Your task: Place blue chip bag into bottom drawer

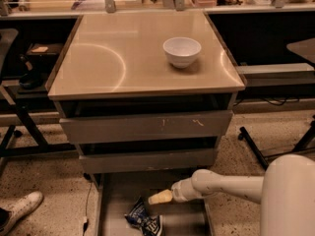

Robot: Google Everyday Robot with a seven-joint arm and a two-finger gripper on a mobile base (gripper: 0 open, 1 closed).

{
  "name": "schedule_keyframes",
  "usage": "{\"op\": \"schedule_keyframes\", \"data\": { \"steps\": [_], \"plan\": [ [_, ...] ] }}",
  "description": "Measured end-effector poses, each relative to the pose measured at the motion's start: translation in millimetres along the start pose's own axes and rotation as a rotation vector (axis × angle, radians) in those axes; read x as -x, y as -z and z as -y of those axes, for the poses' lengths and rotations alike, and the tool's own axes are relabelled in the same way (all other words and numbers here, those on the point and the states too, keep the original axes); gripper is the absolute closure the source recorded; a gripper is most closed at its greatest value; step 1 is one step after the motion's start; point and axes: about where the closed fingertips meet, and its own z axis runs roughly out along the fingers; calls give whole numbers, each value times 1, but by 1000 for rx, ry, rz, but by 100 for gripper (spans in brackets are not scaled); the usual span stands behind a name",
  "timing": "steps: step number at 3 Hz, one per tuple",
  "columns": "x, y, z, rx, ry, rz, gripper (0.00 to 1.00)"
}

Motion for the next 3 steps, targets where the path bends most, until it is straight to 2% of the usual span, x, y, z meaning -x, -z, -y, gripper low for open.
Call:
{"op": "schedule_keyframes", "data": {
  "steps": [1,2,3],
  "plan": [
    [10,61,18,-174,-60,53,0],
    [13,96,33,-267,-82,84,0],
    [15,88,30,-248,-74,75,0]
  ]
}}
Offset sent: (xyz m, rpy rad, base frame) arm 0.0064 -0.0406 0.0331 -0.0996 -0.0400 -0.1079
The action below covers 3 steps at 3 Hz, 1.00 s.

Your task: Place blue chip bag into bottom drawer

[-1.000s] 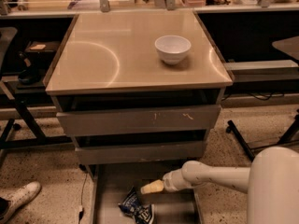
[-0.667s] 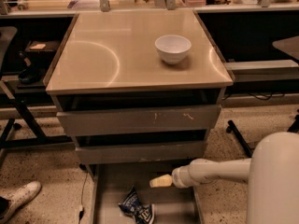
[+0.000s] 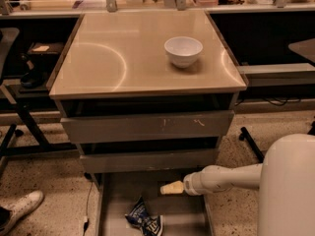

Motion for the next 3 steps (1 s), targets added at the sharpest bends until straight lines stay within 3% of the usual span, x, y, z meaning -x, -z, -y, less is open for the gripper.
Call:
{"op": "schedule_keyframes", "data": {
  "steps": [1,2,3],
  "plan": [
    [-19,30,36,-57,-102,24,0],
    [-31,96,84,-197,-296,103,0],
    [-35,147,112,-285,-363,185,0]
  ]
}}
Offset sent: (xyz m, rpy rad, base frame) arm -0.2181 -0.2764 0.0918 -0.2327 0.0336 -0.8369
